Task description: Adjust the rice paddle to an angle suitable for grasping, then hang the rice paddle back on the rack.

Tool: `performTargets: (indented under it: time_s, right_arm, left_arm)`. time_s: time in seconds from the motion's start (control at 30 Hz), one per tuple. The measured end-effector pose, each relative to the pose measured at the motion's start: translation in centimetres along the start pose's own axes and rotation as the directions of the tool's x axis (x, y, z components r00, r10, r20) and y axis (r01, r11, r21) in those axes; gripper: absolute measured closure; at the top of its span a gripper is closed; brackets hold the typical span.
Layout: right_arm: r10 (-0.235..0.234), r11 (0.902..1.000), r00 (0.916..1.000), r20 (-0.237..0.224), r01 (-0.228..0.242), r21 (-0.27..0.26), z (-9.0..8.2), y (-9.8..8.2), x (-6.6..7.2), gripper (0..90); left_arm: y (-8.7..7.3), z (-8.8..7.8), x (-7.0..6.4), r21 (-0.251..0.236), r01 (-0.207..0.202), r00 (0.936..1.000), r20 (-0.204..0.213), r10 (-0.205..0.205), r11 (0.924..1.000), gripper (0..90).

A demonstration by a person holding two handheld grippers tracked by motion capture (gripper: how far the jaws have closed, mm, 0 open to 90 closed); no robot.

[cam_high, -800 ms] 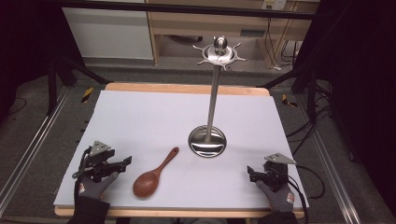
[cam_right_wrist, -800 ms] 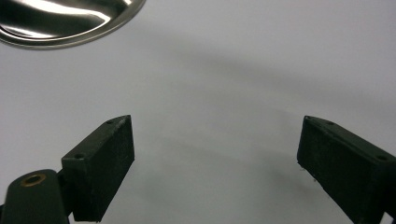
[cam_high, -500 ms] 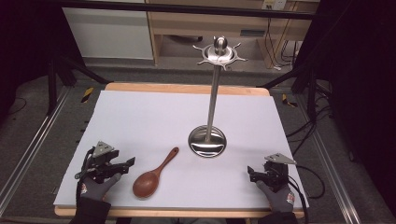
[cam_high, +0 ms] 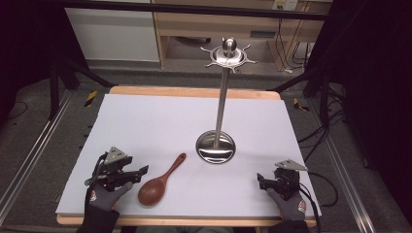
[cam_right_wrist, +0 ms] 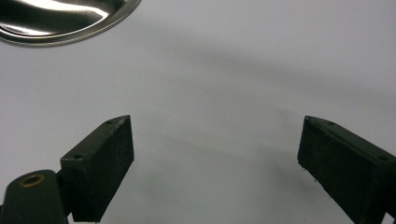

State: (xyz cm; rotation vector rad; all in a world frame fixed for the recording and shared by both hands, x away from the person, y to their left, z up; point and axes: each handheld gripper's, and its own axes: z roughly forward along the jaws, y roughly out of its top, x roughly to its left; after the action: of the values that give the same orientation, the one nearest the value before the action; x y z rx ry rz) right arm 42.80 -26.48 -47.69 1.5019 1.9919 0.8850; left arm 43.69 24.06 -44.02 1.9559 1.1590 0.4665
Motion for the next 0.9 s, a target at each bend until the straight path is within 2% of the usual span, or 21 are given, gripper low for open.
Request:
performTargets:
  time_s: [0.27, 0.47, 0.63, 0.67, 0.73, 0.9]
  right_arm:
    - [-0.006, 1.0000, 1.0000, 0.002, 0.006, -0.003, 0.0, 0.1, 0.0, 11.0]
    - [0.012, 0.9999, 0.9999, 0.003, -0.012, 0.005, 0.1, 0.1, 0.1, 10.8]
    - [0.000, 1.0000, 1.0000, 0.004, 0.000, 0.005, 0.1, 0.1, 0.1, 10.8]
    - [0.012, 0.9999, 0.9999, 0.003, -0.012, 0.008, 0.1, 0.1, 0.2, 10.7]
    - [-0.004, 1.0000, 1.0000, 0.006, 0.004, 0.006, 0.1, 0.1, 0.1, 10.6]
    - [-0.001, 1.0000, 1.0000, 0.003, 0.001, 0.005, 0.1, 0.1, 0.1, 10.5]
  left_arm:
    - [0.5, 0.2, -0.8, 0.023, -0.020, 0.9996, 0.019, 0.020, 0.9995, 26.7]
    - [1.0, 0.1, -1.5, 0.026, -0.043, 0.9986, 0.033, 0.042, 0.9988, 26.4]
    - [1.5, -0.1, -2.1, 0.025, -0.062, 0.9972, 0.042, 0.061, 0.9977, 25.9]
    - [1.6, -0.1, -2.2, 0.026, -0.065, 0.9970, 0.043, 0.064, 0.9976, 25.8]
    - [1.8, -0.1, -2.3, 0.029, -0.071, 0.9965, 0.046, 0.069, 0.9971, 25.8]
    - [2.3, -0.1, -2.6, 0.039, -0.083, 0.9951, 0.056, 0.081, 0.9958, 25.8]
